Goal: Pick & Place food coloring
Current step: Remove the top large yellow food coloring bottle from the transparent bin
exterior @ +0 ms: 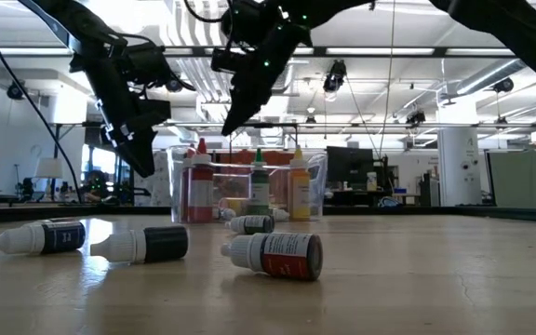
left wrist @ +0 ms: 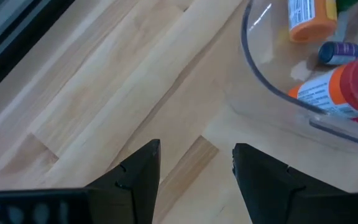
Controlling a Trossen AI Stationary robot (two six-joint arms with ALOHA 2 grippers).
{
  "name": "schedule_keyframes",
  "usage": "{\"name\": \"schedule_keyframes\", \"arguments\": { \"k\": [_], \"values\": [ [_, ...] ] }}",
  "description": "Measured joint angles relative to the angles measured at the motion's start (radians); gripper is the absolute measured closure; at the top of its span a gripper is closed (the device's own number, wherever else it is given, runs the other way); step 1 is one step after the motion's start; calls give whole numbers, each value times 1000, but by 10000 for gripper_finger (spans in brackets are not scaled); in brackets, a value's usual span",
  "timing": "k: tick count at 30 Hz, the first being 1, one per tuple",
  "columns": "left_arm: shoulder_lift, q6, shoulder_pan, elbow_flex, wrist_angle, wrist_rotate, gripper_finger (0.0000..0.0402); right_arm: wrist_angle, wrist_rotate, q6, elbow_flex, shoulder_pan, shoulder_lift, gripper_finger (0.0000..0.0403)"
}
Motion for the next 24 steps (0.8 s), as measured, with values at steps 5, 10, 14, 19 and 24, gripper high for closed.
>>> {"name": "schedule_keyframes", "arguments": {
  "k": [5,10,14,19,24],
  "values": [
    [-1,-97,1,4,2,4,227,-17,26,-56,0,-20,39,227],
    [-2,-180,1,4,-25,54,227,-72,23,-163,35,-19,95,227],
    [-2,-248,1,4,-69,55,227,-46,-21,-169,62,-17,140,227],
    [-2,-257,1,3,-87,55,227,-45,-14,-190,123,-18,175,227],
    [-3,-276,1,10,-90,61,227,-65,-6,-194,142,-9,222,227]
  ]
}}
